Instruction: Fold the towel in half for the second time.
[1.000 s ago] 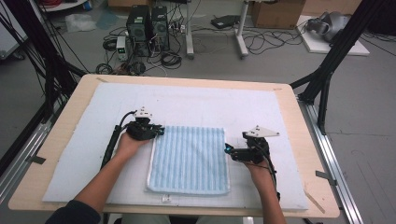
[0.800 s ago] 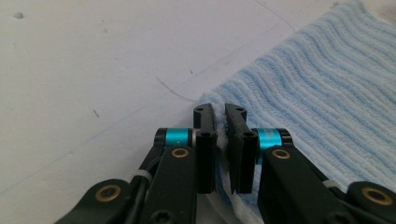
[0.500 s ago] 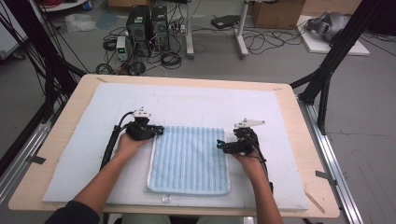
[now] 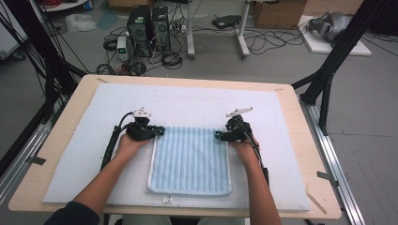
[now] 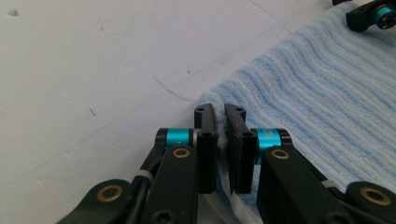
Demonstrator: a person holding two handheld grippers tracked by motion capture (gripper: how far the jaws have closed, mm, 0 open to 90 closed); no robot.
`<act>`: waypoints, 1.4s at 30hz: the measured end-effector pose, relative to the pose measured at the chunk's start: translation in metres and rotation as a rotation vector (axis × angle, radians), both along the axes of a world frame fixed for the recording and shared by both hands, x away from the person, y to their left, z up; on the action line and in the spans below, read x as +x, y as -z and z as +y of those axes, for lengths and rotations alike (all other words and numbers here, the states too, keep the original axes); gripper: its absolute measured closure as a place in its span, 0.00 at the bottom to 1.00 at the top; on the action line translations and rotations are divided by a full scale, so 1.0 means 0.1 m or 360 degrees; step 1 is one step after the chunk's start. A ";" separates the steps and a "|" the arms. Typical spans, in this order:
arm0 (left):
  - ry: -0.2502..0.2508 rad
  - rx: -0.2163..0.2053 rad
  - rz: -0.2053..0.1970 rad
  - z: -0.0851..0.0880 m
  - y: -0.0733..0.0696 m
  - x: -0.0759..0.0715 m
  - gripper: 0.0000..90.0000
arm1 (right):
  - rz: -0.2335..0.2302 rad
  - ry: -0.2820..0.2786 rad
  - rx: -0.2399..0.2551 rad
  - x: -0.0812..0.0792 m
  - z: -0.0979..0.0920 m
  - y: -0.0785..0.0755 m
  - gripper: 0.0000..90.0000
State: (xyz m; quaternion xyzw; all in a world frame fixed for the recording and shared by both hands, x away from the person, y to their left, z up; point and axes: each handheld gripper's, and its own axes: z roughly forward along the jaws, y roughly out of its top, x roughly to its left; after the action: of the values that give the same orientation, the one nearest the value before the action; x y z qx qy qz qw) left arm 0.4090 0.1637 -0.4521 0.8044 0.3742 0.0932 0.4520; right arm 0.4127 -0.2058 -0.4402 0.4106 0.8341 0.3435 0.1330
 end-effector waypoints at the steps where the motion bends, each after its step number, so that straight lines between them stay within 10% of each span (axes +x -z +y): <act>1: 0.0000 0.0000 0.0000 0.00 0.00 0.00 0.93 | 0.0008 -0.0020 0.0001 0.00 0.01 -0.01 0.60; 5: -0.0010 -0.0019 0.0017 0.01 0.00 0.01 0.93 | 0.0028 -0.0095 0.0004 -0.03 0.06 -0.03 0.90; 19: -0.0171 -0.0311 -0.0157 0.07 -0.27 0.23 0.95 | -0.0407 0.0106 0.0068 0.04 0.02 -0.25 0.93; 24: -0.0131 -0.0318 -0.0142 0.10 -0.32 0.21 0.94 | -0.0424 0.0110 0.0107 0.02 0.02 -0.32 0.93; 42: 0.0033 -0.0339 -0.0211 0.24 -0.31 -0.55 0.95 | -0.0433 -0.0092 0.0157 -0.72 -0.03 -0.38 0.92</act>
State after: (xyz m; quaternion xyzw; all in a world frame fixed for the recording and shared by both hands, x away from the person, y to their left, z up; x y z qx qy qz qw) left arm 0.3540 0.1879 -0.4213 0.7477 0.3430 0.1014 0.5596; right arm 0.3402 -0.2087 -0.4025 0.3423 0.8018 0.4403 0.2145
